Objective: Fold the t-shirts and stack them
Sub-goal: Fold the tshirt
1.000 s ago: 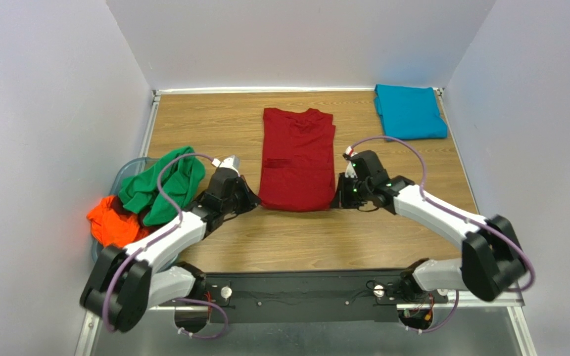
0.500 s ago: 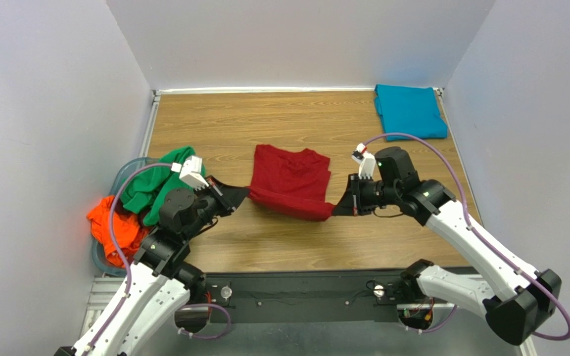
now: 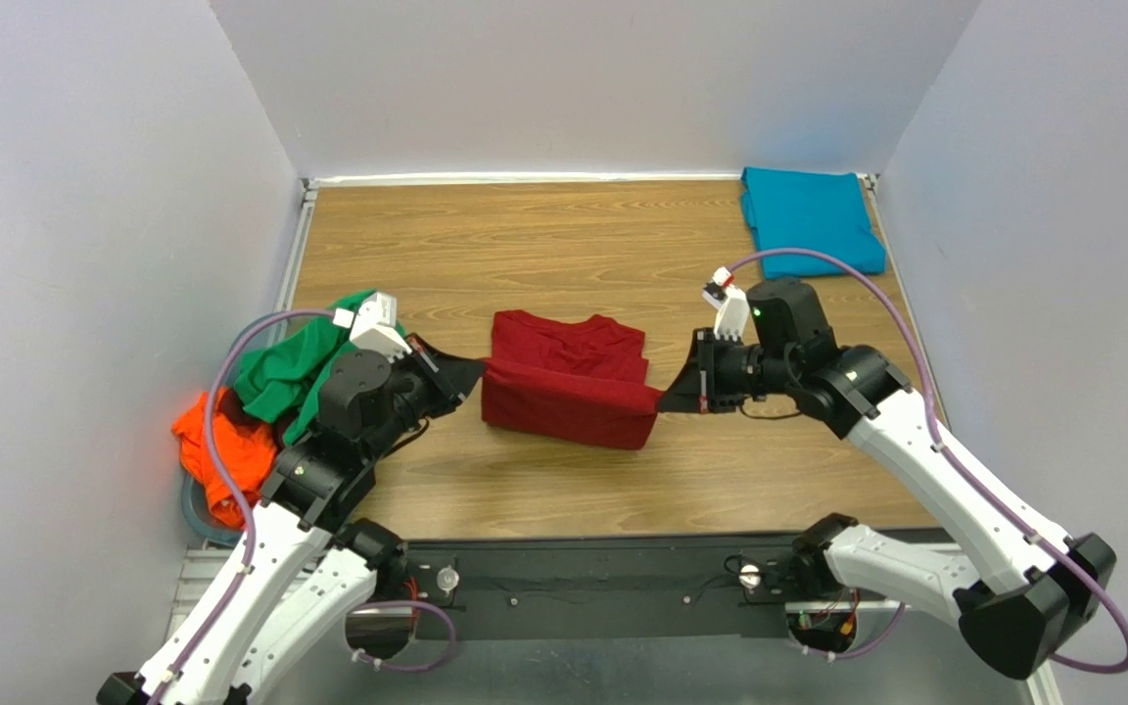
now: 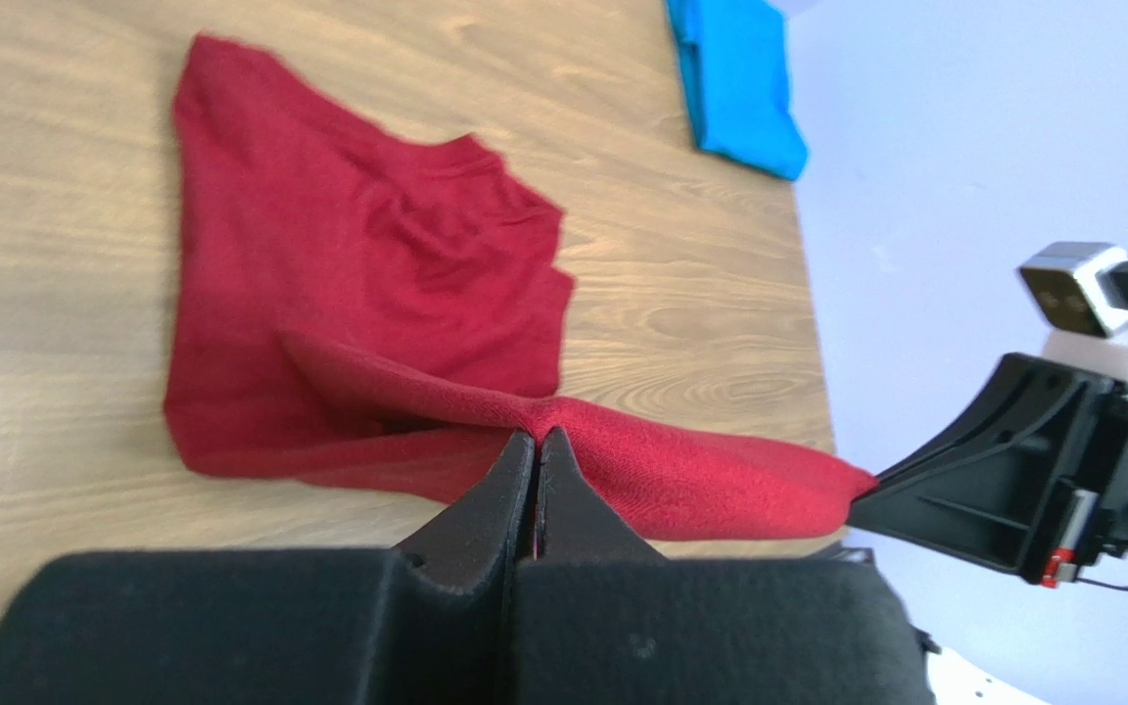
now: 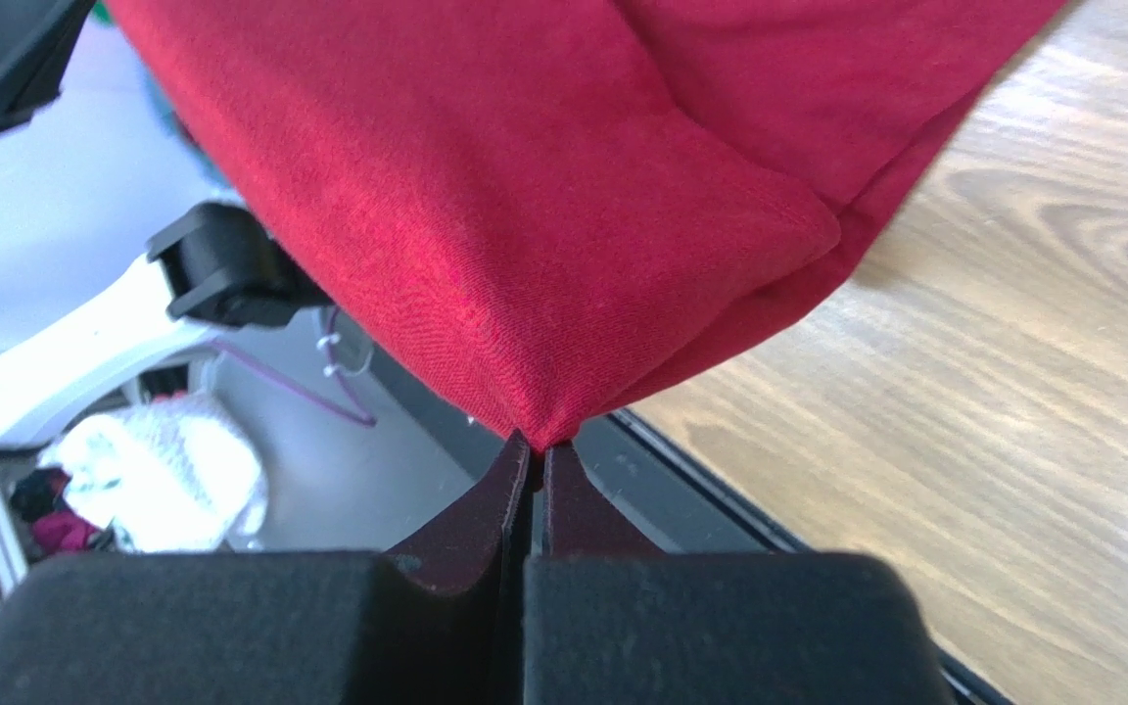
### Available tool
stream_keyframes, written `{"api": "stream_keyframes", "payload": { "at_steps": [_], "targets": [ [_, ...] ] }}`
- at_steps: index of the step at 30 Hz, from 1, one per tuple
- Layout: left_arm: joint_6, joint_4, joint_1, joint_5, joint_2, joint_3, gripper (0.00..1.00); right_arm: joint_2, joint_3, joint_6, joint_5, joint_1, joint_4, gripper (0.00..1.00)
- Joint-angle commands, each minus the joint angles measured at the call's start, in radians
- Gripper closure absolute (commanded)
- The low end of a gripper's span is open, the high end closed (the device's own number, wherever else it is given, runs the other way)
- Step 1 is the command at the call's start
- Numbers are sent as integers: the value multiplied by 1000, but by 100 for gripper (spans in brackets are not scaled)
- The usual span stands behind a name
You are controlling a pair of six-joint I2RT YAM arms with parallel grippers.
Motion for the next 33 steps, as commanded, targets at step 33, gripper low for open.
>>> {"api": "stream_keyframes", "payload": {
  "at_steps": [33],
  "targets": [
    [61, 147, 12, -359, 474, 125, 100, 368, 199, -33, 445, 0, 168, 93]
  ]
}}
